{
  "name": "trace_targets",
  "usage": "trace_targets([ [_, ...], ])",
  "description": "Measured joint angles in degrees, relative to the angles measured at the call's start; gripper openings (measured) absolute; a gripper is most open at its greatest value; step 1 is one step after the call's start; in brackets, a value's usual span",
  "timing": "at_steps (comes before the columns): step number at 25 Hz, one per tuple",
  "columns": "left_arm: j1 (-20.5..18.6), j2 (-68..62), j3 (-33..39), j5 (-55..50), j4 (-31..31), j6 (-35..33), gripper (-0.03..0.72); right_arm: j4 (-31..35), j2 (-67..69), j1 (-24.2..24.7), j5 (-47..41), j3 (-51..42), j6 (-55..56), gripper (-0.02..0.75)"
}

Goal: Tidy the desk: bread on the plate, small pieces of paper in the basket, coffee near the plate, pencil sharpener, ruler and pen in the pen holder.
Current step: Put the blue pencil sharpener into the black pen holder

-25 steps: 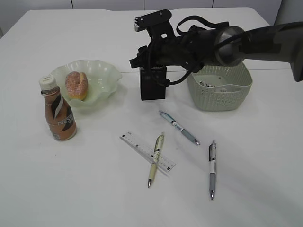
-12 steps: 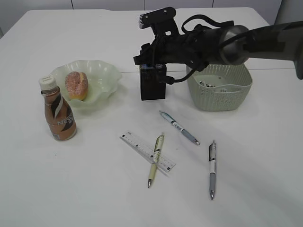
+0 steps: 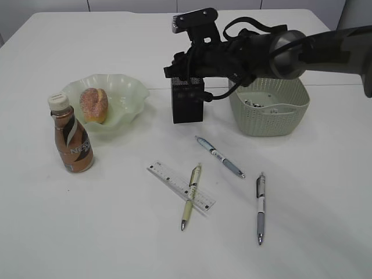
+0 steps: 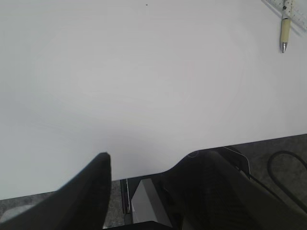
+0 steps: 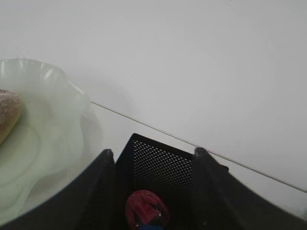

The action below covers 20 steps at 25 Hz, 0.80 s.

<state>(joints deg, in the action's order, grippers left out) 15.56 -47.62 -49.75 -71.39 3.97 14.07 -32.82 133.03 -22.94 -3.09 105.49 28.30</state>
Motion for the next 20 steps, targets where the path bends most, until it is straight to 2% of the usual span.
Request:
trace_targets([
  [7, 0.0, 0.0, 0.0, 0.0, 0.0, 0.0, 0.445, 1.5, -3.4, 0.0, -12.1, 1.0, 0.9, 0.399],
  [12, 0.0, 0.0, 0.0, 0.0, 0.2, 0.0, 0.445, 5.5, -10.6, -0.2, -20.9, 1.3, 1.1, 0.384],
  [20, 0.0, 0.0, 0.0, 0.0, 0.4, 0.0, 0.445, 10.7, -16.1, -5.7, -40.0, 1.5, -2.7, 0.383],
])
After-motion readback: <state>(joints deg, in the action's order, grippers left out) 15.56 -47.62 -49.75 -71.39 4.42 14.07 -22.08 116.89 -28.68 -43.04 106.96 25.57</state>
